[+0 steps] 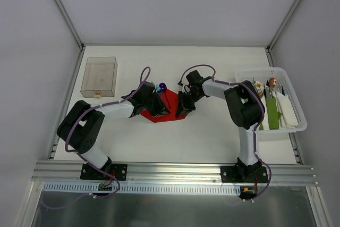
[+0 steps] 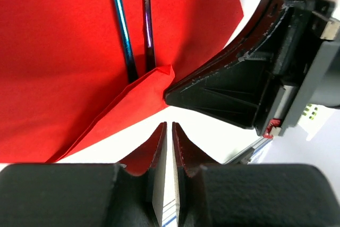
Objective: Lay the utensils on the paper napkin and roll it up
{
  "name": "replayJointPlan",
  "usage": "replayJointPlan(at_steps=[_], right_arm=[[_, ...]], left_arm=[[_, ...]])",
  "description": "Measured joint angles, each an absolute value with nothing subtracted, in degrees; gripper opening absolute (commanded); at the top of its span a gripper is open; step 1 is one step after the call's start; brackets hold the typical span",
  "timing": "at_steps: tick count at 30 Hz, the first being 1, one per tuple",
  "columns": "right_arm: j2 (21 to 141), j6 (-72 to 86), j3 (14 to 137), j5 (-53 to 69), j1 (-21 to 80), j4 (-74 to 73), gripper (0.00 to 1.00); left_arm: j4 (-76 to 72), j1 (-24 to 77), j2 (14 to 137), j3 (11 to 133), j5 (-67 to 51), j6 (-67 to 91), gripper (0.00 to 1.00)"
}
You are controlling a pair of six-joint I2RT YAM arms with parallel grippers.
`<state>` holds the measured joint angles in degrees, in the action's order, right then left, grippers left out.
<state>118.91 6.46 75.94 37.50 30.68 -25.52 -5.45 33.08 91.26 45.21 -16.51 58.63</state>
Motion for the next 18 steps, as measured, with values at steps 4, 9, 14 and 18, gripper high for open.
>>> replayJointPlan(at_steps=[4, 9, 14, 18], right_arm=[[119.35, 6.81, 76.40, 37.67, 30.68, -26.02, 0.00], [119.77, 7.11, 76.90, 37.95, 30.65, -26.44, 0.00], [120.14, 7.29, 77.32, 38.19, 30.57, -26.89, 0.00], [120.49, 7.29, 77.80, 38.39, 30.48, -27.42, 0.00]], left_arm=[[-5.34, 33.45, 93.89, 45.95, -17.56, 58.43, 0.07], [-5.19, 33.43, 95.96, 45.95, -18.85, 58.37, 0.06], [-5.15, 33.43, 96.95, 45.80, -19.57, 58.22, 0.04], [-5.30, 33.43, 96.88, 44.05, -19.51, 58.28, 0.04]])
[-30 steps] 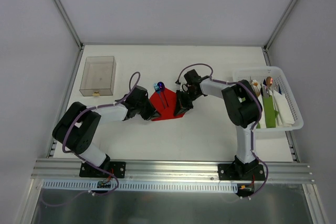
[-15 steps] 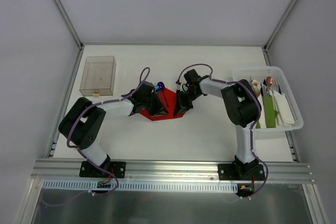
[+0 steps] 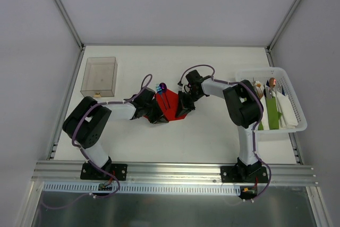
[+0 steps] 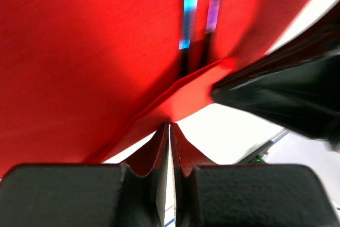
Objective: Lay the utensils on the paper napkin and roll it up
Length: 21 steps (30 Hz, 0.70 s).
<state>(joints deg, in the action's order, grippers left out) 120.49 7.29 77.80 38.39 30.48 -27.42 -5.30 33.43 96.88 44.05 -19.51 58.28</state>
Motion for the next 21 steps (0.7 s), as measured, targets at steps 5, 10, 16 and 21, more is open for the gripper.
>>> replayJointPlan(at_steps=[5, 10, 16, 21], right_arm=[[120.57, 7.27, 77.91, 38.39, 30.39, -27.57, 0.00], [120.64, 7.25, 78.11, 38.37, 30.35, -27.88, 0.00], [120.68, 7.22, 78.22, 38.30, 30.35, -28.03, 0.00], [120.75, 7.20, 78.46, 38.15, 30.35, -28.36, 0.00]], left_arm=[[-5.74, 33.39, 95.09, 41.19, -19.22, 59.07, 0.03], [-5.32, 32.75, 92.01, 38.00, -18.37, 59.72, 0.03], [-4.54, 30.65, 89.01, 36.56, -17.02, 59.94, 0.03], [-4.27, 30.30, 88.05, 37.23, -16.93, 59.05, 0.04]])
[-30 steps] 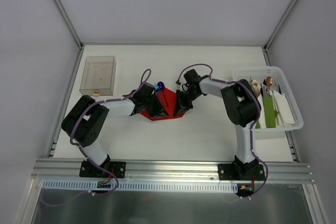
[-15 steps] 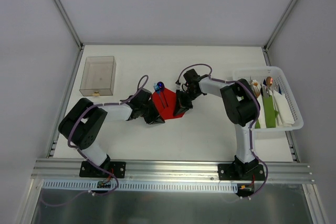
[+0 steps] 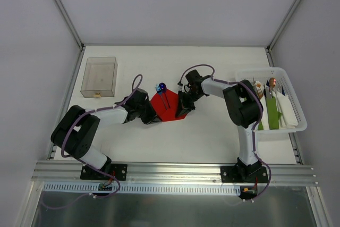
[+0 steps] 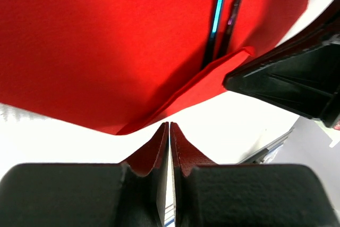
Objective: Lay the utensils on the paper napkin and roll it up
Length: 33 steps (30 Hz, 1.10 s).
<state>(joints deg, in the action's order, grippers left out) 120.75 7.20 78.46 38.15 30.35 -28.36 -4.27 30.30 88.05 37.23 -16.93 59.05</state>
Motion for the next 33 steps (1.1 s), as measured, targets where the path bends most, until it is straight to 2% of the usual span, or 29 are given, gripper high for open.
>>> replayJointPlan(at_steps=[15, 24, 33], right_arm=[[121.21, 7.22, 78.91, 38.41, 30.22, -28.93, 0.00], [121.58, 7.25, 79.18, 39.05, 29.98, -29.23, 0.00], [121.58, 7.25, 79.18, 39.07, 29.85, -29.28, 0.00]], left_arm=[[-3.81, 30.37, 89.67, 39.92, -16.95, 57.65, 0.02], [-2.72, 30.26, 89.54, 37.19, -15.92, 57.87, 0.01], [0.40, 27.81, 81.97, 31.83, -12.99, 58.08, 0.01]])
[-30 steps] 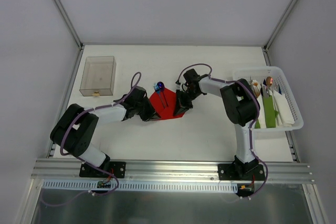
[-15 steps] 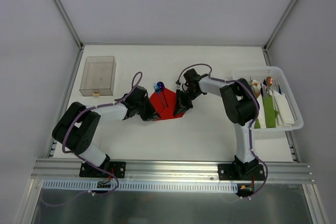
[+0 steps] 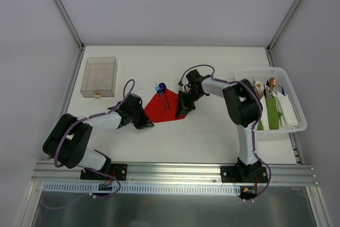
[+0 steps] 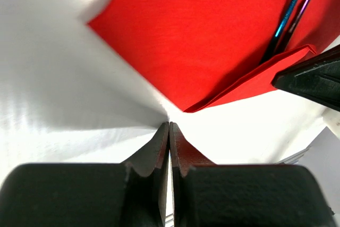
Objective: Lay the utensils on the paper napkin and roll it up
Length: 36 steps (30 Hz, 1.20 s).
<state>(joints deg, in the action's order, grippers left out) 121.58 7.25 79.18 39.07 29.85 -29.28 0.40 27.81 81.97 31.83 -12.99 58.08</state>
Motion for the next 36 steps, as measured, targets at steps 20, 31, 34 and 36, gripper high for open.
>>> replayJointPlan(at_steps=[20, 31, 34, 36], right_arm=[[121.60, 6.96, 79.18, 39.22, 29.76, -29.30, 0.00], [121.60, 6.83, 79.18, 39.22, 29.74, -29.32, 0.00], [121.60, 6.83, 79.18, 39.22, 29.74, -29.32, 0.00], [121.60, 6.83, 79.18, 39.22, 29.74, -29.32, 0.00]], left_arm=[[11.42, 26.92, 95.92, 64.12, -6.35, 50.96, 0.05], [24.36, 26.94, 108.38, 77.71, 0.40, 51.90, 0.04], [26.76, 26.94, 110.04, 79.44, 0.84, 52.01, 0.03], [27.88, 26.94, 111.18, 80.27, 1.21, 52.10, 0.03]])
